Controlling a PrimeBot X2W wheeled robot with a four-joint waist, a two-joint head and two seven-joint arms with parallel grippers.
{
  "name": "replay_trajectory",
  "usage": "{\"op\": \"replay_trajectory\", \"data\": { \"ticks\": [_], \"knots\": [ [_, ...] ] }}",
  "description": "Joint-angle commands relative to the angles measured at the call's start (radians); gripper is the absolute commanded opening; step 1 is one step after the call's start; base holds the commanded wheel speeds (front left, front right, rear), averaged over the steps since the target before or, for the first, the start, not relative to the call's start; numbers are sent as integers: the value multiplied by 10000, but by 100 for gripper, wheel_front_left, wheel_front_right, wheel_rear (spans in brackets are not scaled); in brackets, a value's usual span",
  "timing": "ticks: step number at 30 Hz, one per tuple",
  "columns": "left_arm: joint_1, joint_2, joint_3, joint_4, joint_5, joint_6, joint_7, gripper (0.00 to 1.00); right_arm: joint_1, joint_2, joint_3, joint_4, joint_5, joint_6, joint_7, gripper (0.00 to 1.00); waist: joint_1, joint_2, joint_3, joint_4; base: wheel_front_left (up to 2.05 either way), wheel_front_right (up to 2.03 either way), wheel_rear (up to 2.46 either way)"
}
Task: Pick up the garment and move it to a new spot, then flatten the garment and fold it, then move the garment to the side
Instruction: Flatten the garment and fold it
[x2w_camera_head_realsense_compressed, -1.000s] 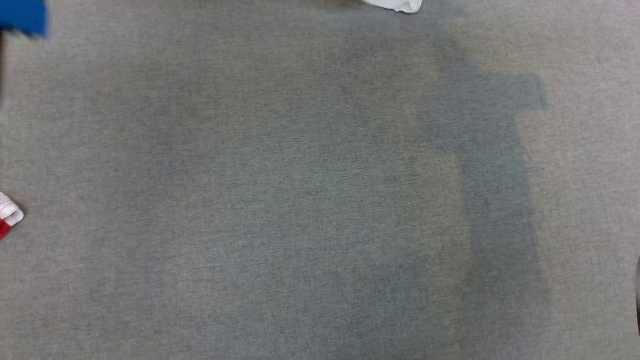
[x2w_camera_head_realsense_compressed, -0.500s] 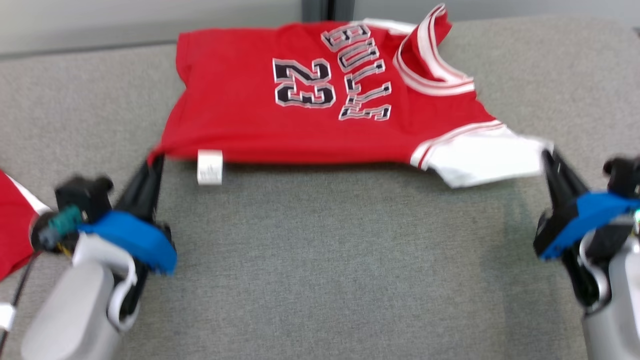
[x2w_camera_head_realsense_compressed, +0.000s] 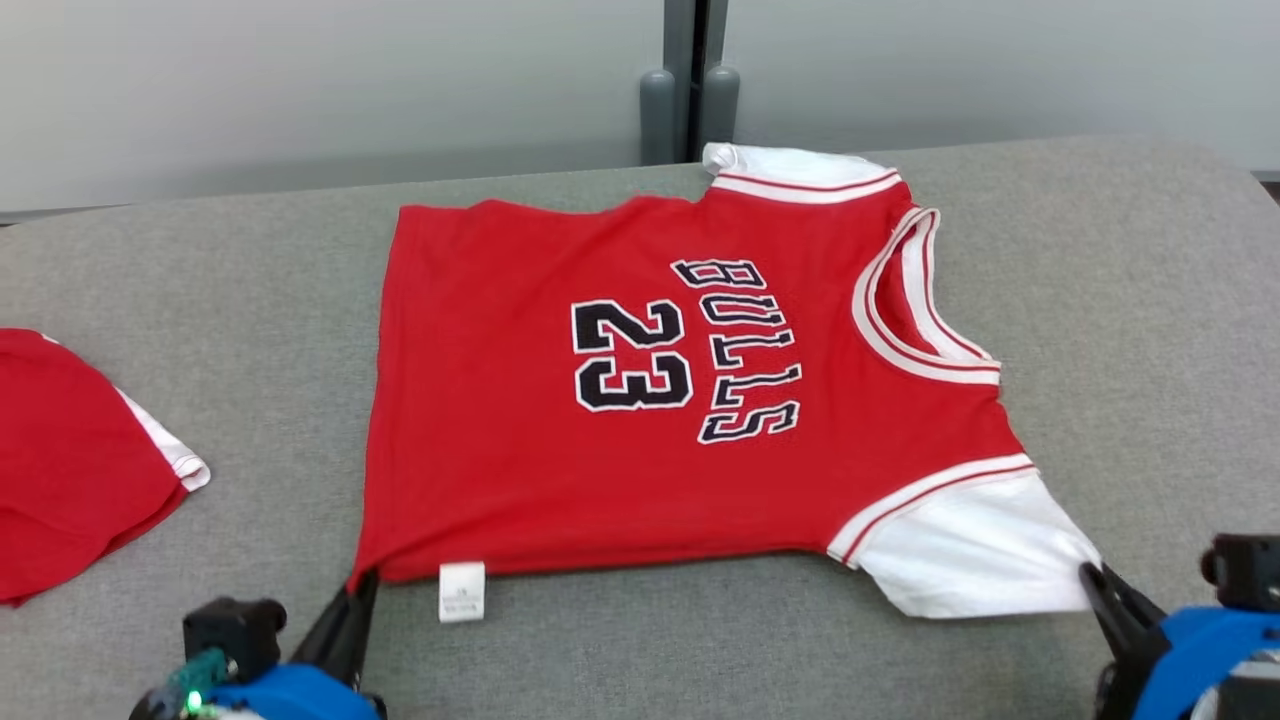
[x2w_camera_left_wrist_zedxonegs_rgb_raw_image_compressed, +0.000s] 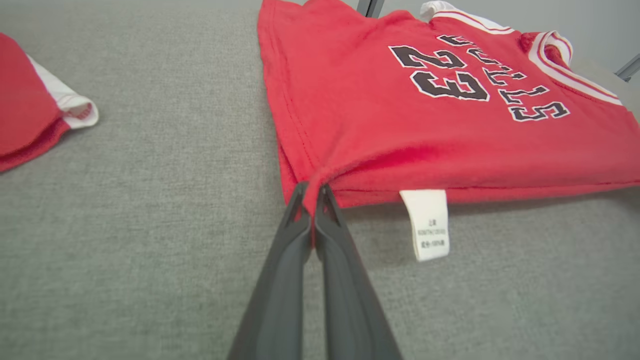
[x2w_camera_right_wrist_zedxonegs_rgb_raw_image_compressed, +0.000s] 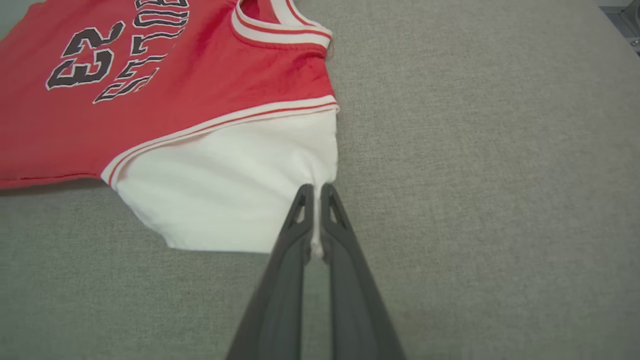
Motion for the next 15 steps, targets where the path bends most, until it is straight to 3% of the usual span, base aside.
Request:
{"op": "replay_trajectory", "data": {
  "ticks": [1, 9, 15],
  "knots": [
    [142, 92, 24, -124, 29, 93, 71, 0, 169, 8, -153, -152, 58, 1, 82, 0, 3, 0, -8, 21, 0, 0, 0],
    [1240, 692, -238, -1879, 151, 703, 1134, 0, 1426, 49, -773, -1383, 760, 1, 1661, 0, 3, 0, -45, 262, 0, 0, 0],
    [794, 988, -370, -2723, -109, 482, 2004, 0, 715, 55, -582, -1835, 614, 3, 1477, 0, 3, 0, 73, 278, 0, 0, 0]
  ]
}}
